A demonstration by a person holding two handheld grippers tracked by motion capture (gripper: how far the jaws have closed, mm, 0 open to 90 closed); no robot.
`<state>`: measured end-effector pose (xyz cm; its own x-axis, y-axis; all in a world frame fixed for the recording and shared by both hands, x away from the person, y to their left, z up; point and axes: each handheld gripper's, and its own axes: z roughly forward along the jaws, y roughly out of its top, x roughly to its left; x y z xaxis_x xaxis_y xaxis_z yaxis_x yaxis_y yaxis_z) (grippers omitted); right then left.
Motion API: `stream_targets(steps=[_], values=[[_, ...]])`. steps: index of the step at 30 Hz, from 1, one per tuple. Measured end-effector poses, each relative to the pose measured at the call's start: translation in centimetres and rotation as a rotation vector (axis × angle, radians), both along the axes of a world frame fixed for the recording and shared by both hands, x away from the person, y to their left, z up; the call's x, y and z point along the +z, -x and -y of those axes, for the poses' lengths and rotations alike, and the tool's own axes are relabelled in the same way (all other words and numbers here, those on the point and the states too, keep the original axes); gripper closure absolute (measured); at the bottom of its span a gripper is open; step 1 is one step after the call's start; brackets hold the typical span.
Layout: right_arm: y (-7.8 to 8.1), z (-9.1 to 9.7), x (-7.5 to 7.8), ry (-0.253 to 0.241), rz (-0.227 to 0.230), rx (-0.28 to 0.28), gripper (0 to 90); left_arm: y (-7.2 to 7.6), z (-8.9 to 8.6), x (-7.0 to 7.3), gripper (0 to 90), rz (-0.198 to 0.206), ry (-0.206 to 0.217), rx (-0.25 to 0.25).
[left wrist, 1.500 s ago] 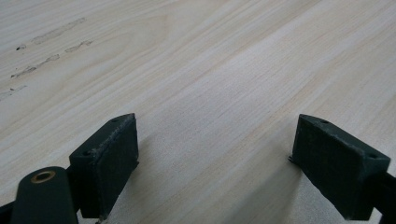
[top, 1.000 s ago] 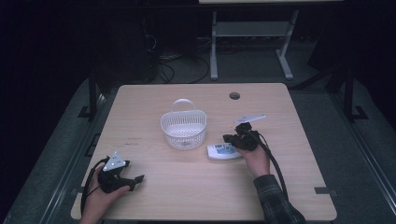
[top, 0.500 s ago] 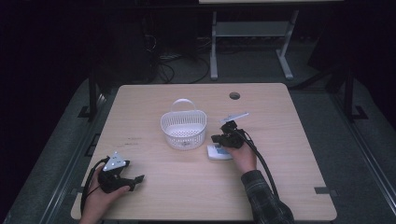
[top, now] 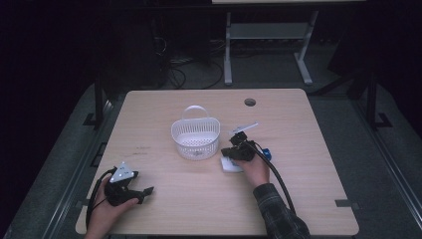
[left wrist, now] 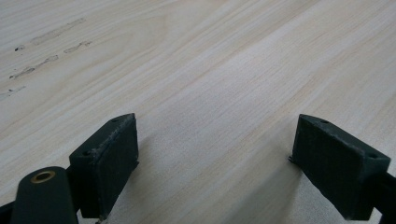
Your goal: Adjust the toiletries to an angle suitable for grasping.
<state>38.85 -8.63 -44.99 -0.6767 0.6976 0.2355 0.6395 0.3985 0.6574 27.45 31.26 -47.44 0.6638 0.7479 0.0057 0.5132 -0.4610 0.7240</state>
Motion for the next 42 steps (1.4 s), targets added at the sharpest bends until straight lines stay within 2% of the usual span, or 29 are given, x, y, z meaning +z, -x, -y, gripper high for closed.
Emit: stream_targets(steps=[5,23,42], values=[[0.5,-0.4,0.0,0.025,-0.001,0.022,89.5,0.0,0.0,0.0,13.5,0.000,-0.001,0.000],[3.0,-0.5,0.0,0.054,-0.008,0.089,89.5,0.0,0.0,0.0,13.5,0.000,0.002,0.001],[5.6,1.0,0.0,0.055,-0.021,0.105,89.5,0.0,0.0,0.0,13.5,0.001,0.002,0.001]])
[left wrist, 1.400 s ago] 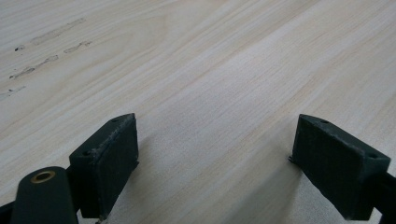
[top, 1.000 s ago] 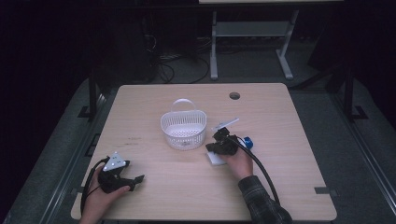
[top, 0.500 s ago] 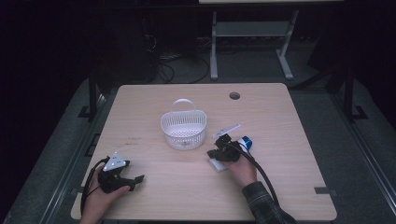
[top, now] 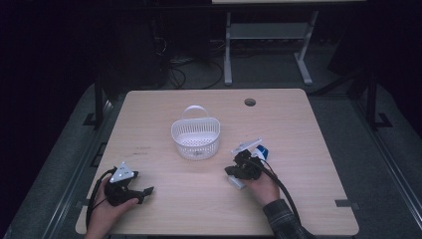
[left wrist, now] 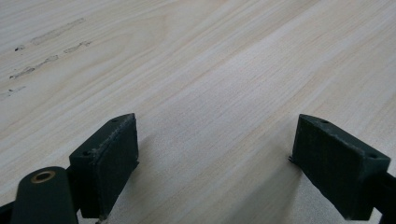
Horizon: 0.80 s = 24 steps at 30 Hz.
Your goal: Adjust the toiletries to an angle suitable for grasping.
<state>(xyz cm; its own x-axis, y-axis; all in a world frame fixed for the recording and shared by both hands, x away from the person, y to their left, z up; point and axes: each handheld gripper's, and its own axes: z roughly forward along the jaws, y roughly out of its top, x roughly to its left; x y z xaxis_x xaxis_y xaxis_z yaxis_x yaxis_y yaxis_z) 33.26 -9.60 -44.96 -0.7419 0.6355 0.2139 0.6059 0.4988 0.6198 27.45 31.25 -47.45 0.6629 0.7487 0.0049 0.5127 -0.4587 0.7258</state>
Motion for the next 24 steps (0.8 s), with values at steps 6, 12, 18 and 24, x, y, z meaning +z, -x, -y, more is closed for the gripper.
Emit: stream_targets(steps=[6,12,18,24], values=[[0.7,0.6,0.0,-0.003,-0.006,0.001,89.4,0.0,0.0,0.0,13.5,0.001,0.000,0.000],[1.7,1.3,0.0,-0.007,-0.011,-0.004,89.5,0.0,0.0,0.0,13.5,0.001,0.000,0.000],[2.4,1.7,-0.1,-0.002,-0.016,-0.003,89.5,0.0,0.0,0.0,13.5,0.001,0.000,0.000],[3.1,2.4,-0.1,-0.004,-0.026,-0.011,89.5,0.0,0.0,0.0,13.5,0.000,0.000,0.000]])
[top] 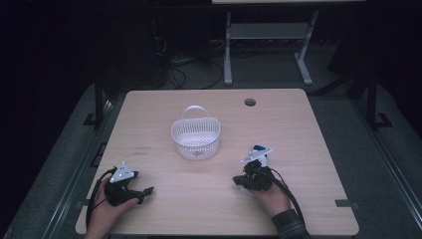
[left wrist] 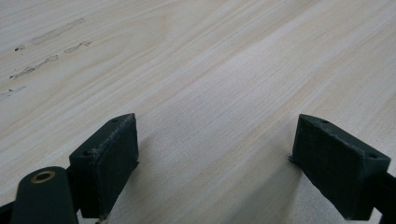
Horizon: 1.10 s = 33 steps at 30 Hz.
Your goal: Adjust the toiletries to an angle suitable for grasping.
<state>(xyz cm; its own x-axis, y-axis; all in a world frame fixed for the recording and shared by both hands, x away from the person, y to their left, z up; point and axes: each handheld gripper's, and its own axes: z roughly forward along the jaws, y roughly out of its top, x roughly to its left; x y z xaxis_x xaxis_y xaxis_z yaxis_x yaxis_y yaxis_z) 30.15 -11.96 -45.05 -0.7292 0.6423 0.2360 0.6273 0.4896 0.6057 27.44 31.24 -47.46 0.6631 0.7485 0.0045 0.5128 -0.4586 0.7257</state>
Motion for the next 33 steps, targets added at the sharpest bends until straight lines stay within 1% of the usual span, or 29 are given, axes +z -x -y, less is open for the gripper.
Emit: stream_targets(steps=[14,23,25,28,33], values=[[1.3,2.3,-0.1,-0.011,-0.019,-0.039,89.5,0.0,0.0,0.0,13.5,0.001,-0.004,-0.002],[2.0,3.4,0.1,-0.023,-0.016,-0.056,89.5,0.0,0.0,0.0,13.5,0.001,-0.004,-0.002],[2.2,3.8,0.1,-0.021,-0.020,-0.063,89.5,0.0,0.0,0.0,13.5,0.001,-0.004,-0.002],[2.4,4.1,0.0,0.000,-0.023,-0.070,89.5,0.0,0.0,0.0,13.5,0.001,-0.004,-0.002],[2.7,5.2,-0.1,0.002,-0.022,-0.089,89.5,0.0,0.0,0.0,13.5,0.001,-0.004,-0.002]])
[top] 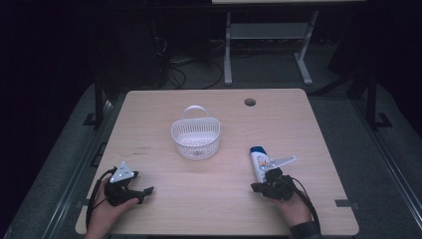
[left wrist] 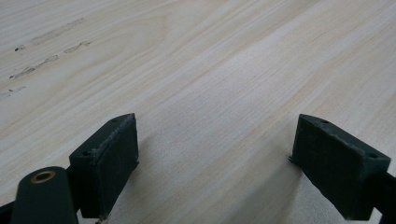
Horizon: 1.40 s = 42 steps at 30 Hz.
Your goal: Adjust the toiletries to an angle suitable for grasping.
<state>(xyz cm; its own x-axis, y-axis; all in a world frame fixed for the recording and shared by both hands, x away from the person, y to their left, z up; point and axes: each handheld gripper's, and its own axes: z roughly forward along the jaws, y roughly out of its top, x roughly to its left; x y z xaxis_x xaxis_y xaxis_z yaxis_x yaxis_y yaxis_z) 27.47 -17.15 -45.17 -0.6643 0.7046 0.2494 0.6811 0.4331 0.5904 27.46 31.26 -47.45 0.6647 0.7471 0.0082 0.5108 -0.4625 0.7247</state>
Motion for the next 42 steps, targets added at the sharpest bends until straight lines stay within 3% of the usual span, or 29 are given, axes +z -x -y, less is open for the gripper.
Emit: stream_targets(steps=[11,25,37,42], values=[[0.5,2.8,0.0,-0.001,0.000,-0.061,89.5,0.0,0.0,0.0,13.5,0.000,0.000,0.000],[1.0,4.8,-0.2,0.024,-0.008,-0.120,89.5,0.0,0.0,0.0,13.5,0.000,0.000,0.000],[0.8,4.9,0.4,-0.023,0.019,-0.112,89.2,-0.2,0.1,0.0,13.5,0.002,0.000,0.001],[0.9,4.8,0.9,-0.033,0.050,-0.104,82.6,-0.2,0.1,0.0,13.5,0.002,0.002,0.001]])
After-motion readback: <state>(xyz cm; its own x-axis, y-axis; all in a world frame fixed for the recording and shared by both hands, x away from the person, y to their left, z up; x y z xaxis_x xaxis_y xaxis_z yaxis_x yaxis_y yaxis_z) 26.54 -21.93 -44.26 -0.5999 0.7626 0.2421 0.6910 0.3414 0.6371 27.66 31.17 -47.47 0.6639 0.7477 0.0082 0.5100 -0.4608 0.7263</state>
